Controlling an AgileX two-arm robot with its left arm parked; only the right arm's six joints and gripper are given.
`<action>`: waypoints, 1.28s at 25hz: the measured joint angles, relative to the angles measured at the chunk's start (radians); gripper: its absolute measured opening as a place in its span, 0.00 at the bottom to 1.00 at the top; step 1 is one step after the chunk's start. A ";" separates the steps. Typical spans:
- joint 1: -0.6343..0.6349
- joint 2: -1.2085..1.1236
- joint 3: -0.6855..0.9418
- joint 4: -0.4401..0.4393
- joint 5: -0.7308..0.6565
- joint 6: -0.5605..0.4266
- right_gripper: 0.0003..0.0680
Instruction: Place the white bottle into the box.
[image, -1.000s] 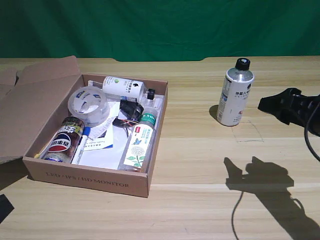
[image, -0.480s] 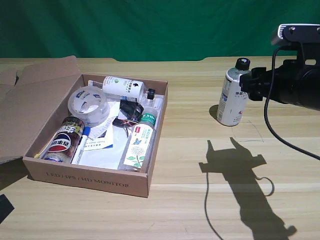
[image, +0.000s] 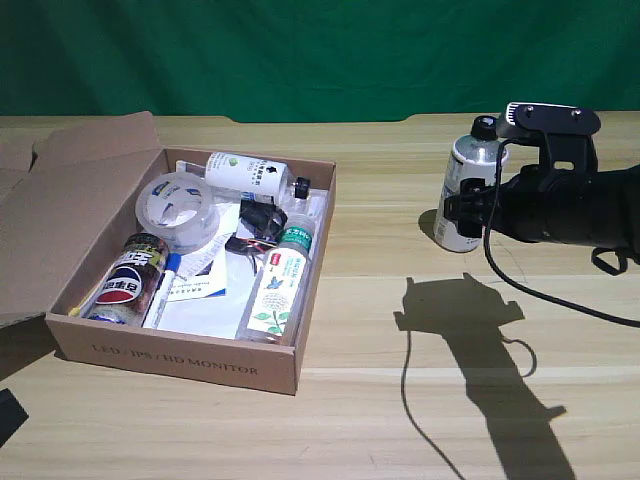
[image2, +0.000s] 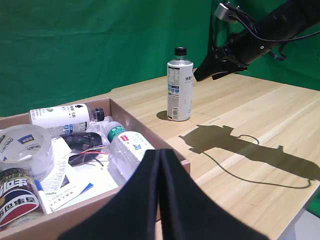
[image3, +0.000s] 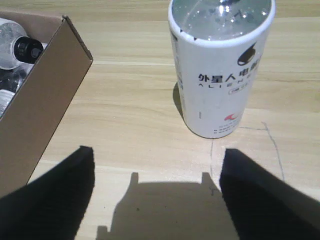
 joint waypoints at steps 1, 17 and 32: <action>0.000 0.010 -0.008 0.001 0.000 0.000 0.89; 0.000 0.166 -0.212 0.044 -0.110 0.000 0.89; 0.000 0.229 -0.296 0.066 -0.161 -0.034 0.88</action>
